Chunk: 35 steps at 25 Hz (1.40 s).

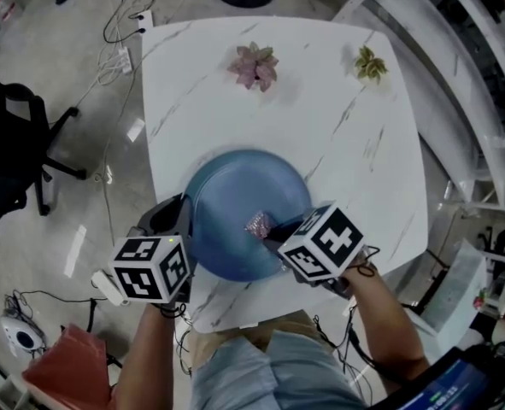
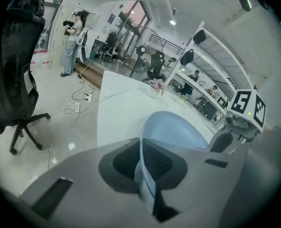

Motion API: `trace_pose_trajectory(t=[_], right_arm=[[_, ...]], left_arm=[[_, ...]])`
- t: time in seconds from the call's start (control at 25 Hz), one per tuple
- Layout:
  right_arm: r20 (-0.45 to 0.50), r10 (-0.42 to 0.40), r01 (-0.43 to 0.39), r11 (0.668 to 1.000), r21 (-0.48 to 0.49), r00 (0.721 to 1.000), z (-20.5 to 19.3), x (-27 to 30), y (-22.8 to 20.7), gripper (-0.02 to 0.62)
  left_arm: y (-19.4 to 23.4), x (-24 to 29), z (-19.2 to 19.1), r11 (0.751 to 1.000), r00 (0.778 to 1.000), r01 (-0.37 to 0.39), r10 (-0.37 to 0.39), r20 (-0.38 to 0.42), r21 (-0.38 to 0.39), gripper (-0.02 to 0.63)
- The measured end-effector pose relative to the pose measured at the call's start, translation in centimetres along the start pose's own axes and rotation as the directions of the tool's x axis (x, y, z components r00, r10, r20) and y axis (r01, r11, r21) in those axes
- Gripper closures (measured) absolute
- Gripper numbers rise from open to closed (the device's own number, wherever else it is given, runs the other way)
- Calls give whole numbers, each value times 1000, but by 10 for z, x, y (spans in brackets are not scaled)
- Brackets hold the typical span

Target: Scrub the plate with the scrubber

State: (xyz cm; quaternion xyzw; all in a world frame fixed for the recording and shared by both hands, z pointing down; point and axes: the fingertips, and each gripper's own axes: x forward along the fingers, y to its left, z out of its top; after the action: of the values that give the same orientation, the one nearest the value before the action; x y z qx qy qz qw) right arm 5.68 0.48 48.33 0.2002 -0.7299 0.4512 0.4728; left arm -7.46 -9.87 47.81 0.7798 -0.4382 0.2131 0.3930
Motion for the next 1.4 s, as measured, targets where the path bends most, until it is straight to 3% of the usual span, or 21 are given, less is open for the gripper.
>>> trace_pose_trajectory(t=[0.4, 0.68, 1.04, 1.4], right_arm=[[25, -39, 38, 999, 27, 999, 30, -19, -43, 556], [23, -39, 39, 999, -8, 999, 64, -18, -51, 557], [-1, -13, 12, 993, -116, 1000, 106, 2, -25, 557], [-33, 50, -55, 980, -189, 998, 103, 27, 19, 557]], left_arm=[[-3, -1, -1, 1000, 1000, 5, -5, 8, -7, 592], [-4, 0, -1, 1000, 1000, 15, -15, 2, -14, 592], [-3, 0, -2, 999, 1000, 17, -18, -3, -27, 591], [-3, 1, -2, 999, 1000, 12, -12, -3, -31, 591]])
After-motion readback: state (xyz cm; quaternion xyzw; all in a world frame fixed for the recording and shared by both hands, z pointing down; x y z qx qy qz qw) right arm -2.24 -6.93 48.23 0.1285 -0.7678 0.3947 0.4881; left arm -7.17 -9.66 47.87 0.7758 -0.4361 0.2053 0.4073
